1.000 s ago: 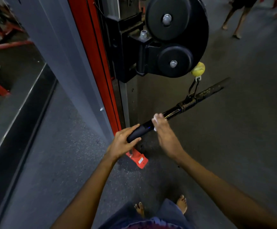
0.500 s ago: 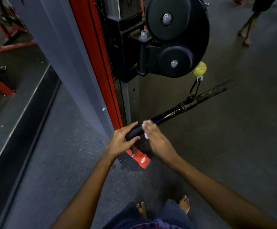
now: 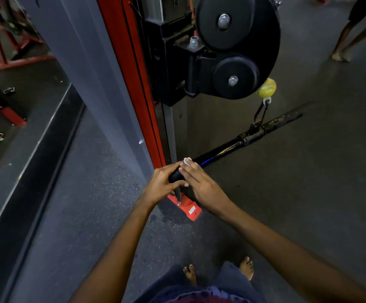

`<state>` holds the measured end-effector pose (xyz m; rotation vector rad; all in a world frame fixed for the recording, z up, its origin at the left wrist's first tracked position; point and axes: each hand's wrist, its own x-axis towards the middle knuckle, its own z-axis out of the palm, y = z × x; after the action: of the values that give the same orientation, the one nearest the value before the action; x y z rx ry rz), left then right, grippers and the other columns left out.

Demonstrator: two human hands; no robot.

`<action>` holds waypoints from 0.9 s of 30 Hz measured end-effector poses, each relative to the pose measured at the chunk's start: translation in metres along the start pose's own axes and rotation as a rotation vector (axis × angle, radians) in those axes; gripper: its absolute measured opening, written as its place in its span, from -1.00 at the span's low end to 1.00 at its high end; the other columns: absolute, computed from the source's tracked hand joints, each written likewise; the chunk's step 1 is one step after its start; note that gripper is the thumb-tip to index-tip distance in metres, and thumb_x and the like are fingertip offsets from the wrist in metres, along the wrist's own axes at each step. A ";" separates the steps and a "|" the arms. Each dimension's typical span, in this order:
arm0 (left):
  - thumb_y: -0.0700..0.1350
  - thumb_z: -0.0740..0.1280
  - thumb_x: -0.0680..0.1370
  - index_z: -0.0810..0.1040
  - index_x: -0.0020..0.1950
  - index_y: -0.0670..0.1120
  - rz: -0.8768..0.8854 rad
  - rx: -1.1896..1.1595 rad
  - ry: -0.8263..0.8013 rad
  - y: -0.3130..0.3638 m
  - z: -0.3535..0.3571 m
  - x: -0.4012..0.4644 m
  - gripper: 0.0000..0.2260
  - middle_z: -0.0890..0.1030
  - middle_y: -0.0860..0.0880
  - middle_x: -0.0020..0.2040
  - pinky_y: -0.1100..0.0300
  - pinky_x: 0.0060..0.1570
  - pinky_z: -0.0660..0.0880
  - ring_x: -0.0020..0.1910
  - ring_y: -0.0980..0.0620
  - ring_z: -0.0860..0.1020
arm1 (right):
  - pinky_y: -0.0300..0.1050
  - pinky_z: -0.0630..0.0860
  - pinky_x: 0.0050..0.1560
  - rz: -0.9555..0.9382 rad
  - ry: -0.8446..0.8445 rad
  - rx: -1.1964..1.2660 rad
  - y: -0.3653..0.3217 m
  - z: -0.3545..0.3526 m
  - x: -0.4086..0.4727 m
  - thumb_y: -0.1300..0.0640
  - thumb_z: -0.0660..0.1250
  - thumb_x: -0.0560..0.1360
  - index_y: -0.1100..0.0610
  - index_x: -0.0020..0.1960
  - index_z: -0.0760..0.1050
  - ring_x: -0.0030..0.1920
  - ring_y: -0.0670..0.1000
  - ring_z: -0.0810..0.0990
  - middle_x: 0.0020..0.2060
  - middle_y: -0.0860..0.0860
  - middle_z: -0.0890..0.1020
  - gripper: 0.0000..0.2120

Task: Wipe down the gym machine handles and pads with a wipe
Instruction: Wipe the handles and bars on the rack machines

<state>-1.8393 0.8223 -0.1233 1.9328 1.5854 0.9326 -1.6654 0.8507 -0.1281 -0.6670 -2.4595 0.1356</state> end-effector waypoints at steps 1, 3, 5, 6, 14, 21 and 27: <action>-0.11 0.54 0.39 0.44 0.40 -0.20 -0.011 -0.014 -0.007 -0.001 -0.001 0.000 -0.39 0.57 -0.12 0.27 0.52 0.18 0.34 0.21 0.04 0.54 | 0.03 0.23 0.44 -0.061 -0.019 -0.007 0.013 -0.006 -0.006 0.24 -0.05 0.65 0.38 0.31 0.43 0.39 0.19 0.35 0.32 0.25 0.45 -0.61; -0.10 0.54 0.38 0.44 0.40 -0.18 -0.048 -0.032 0.002 -0.001 -0.001 -0.001 -0.37 0.58 -0.13 0.25 0.56 0.08 0.38 0.15 0.05 0.55 | -0.01 0.17 0.47 -0.017 -0.050 0.018 0.038 -0.022 -0.019 0.35 -0.08 0.59 0.32 0.39 0.34 0.44 0.12 0.27 0.40 0.18 0.36 -0.57; -0.10 0.53 0.40 0.43 0.42 -0.16 -0.067 -0.024 0.005 -0.002 0.001 -0.002 -0.38 0.58 -0.14 0.24 0.60 0.02 0.37 0.13 0.05 0.55 | -0.06 0.20 0.46 0.349 0.056 0.201 0.055 -0.035 -0.027 0.40 -0.06 0.53 0.27 0.44 0.27 0.46 0.05 0.24 0.43 0.12 0.32 -0.51; -0.10 0.53 0.41 0.42 0.43 -0.15 -0.064 -0.014 0.007 -0.003 0.002 -0.002 -0.38 0.58 -0.14 0.23 0.60 0.03 0.36 0.14 0.05 0.54 | -0.12 0.26 0.43 0.580 0.213 0.314 0.057 -0.038 -0.027 0.44 -0.03 0.52 0.28 0.42 0.30 0.44 0.03 0.29 0.40 0.12 0.37 -0.50; -0.09 0.50 0.44 0.43 0.42 -0.12 -0.020 0.017 0.024 -0.001 -0.001 -0.003 -0.42 0.61 -0.10 0.19 0.37 0.10 0.42 0.12 0.03 0.56 | 0.01 0.23 0.44 1.723 0.680 1.356 0.062 -0.069 0.012 0.50 -0.14 0.53 0.25 -0.34 0.24 -0.20 0.08 0.44 -0.29 0.16 0.37 -0.64; -0.11 0.51 0.43 0.43 0.42 -0.13 -0.022 0.018 0.034 0.004 -0.002 -0.005 -0.42 0.59 -0.12 0.21 0.45 0.11 0.37 0.13 0.07 0.54 | 0.03 0.35 0.29 1.697 0.683 1.661 0.044 -0.075 0.031 0.51 -0.13 0.53 0.27 -0.16 0.38 0.12 0.15 0.51 -0.05 0.22 0.42 -0.65; -0.10 0.50 0.44 0.43 0.43 -0.12 -0.006 0.024 0.032 0.004 0.000 -0.005 -0.42 0.59 -0.12 0.22 0.41 0.12 0.39 0.14 0.05 0.55 | 0.09 0.17 0.44 1.795 0.519 1.589 0.065 -0.095 0.029 0.49 -0.14 0.55 0.42 -0.01 0.37 0.31 0.17 0.40 0.21 0.26 0.42 -0.70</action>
<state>-1.8367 0.8159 -0.1214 1.9369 1.6268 0.9508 -1.6045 0.9164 -0.0506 -1.3985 -0.1273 1.8467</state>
